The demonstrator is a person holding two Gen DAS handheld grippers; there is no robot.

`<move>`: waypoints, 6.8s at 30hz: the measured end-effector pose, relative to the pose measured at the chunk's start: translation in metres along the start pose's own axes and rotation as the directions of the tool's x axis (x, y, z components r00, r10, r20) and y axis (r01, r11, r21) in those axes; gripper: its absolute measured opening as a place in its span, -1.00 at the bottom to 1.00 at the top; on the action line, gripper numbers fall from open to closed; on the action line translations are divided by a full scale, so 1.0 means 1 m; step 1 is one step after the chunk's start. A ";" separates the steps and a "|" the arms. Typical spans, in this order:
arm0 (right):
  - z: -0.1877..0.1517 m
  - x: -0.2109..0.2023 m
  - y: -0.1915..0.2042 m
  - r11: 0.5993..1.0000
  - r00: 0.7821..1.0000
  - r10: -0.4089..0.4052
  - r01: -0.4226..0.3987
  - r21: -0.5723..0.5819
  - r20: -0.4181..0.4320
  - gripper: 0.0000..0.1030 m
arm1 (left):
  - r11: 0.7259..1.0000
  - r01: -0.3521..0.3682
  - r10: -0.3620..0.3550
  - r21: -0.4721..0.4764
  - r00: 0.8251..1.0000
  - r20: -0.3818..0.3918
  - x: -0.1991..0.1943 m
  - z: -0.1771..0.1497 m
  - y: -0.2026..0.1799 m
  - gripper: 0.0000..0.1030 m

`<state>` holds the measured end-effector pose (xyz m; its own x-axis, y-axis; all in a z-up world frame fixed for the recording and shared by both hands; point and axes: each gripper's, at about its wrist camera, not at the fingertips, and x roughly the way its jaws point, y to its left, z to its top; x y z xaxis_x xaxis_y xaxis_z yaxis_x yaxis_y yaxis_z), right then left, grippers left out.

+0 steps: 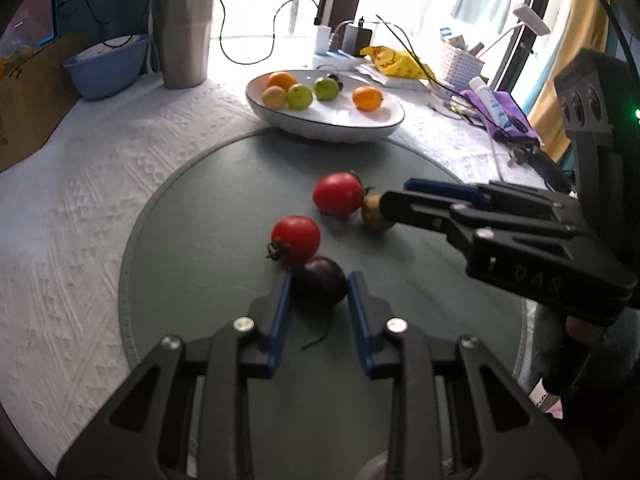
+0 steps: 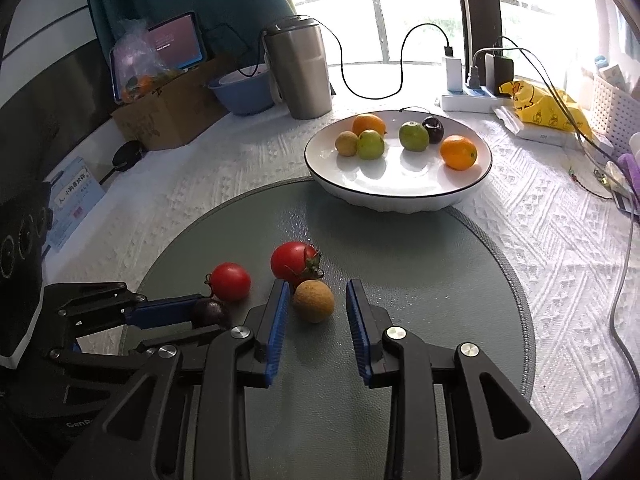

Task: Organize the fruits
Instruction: 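Close left gripper on the dark plum while right gripper closes on the kiwi, then lift the plum with left gripper while right gripper carries kiwi toward the plate, then open left gripper releasing plum on plate while right gripper releases the kiwi, then withdraw both grippers from the plate back over the grey mat, then close left gripper on small red tomato while right gripper grasps large tomato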

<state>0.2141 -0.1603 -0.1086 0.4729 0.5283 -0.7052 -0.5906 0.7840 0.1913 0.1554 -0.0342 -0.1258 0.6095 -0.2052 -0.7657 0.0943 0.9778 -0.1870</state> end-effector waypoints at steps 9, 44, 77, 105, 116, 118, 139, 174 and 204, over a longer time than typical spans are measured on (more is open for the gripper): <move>0.002 -0.006 0.001 1.000 1.000 -0.009 0.009 -0.004 0.009 -0.39 | 1.000 0.001 -0.002 0.011 0.999 0.038 -0.016 0.003 -0.003 -0.43; 0.046 -0.024 -0.015 0.995 0.994 -0.096 0.096 -0.002 0.060 -0.52 | 0.998 -0.030 0.023 0.050 0.990 0.136 -0.029 0.061 0.010 -0.43; 0.115 0.037 -0.078 0.994 0.994 -0.106 0.106 0.011 0.022 -0.52 | 0.998 -0.006 0.000 0.063 0.995 0.096 0.062 0.155 0.024 -0.43; 0.111 0.062 -0.083 0.994 0.995 -0.098 0.099 0.035 -0.027 -0.51 | 0.999 -0.024 0.023 0.038 0.999 0.027 0.079 0.152 0.028 -0.40; 0.111 0.034 -0.068 0.991 0.992 -0.128 0.128 0.024 0.008 -0.33 | 0.999 -0.021 0.019 0.030 0.996 0.082 0.044 0.146 0.026 -0.08; 0.111 0.028 -0.064 0.991 0.991 -0.135 0.135 0.022 0.017 -0.30 | 0.999 -0.021 0.018 0.025 0.995 0.095 0.036 0.144 0.026 -0.07; 0.101 -0.032 -0.010 0.979 0.973 -0.200 0.204 -0.028 0.115 0.52 | 1.000 -0.022 0.024 -0.008 0.976 0.215 -0.041 0.111 0.035 0.42; 0.029 0.030 0.020 0.990 0.988 -0.137 0.134 -0.044 -0.067 0.51 | 0.990 -0.034 0.050 -0.135 0.992 0.113 -0.019 0.013 0.078 0.46; 0.025 0.032 -0.003 0.998 0.996 -0.063 0.061 -0.029 -0.061 -0.28 | 0.999 0.031 -0.030 -0.017 0.998 0.052 0.010 0.025 0.039 0.46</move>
<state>0.2475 -0.1372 -0.1145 0.4681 0.4569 -0.7564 -0.5789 0.8053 0.1281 0.1846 0.0033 -0.1252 0.6467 -0.2322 -0.7265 0.0997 0.9701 -0.2213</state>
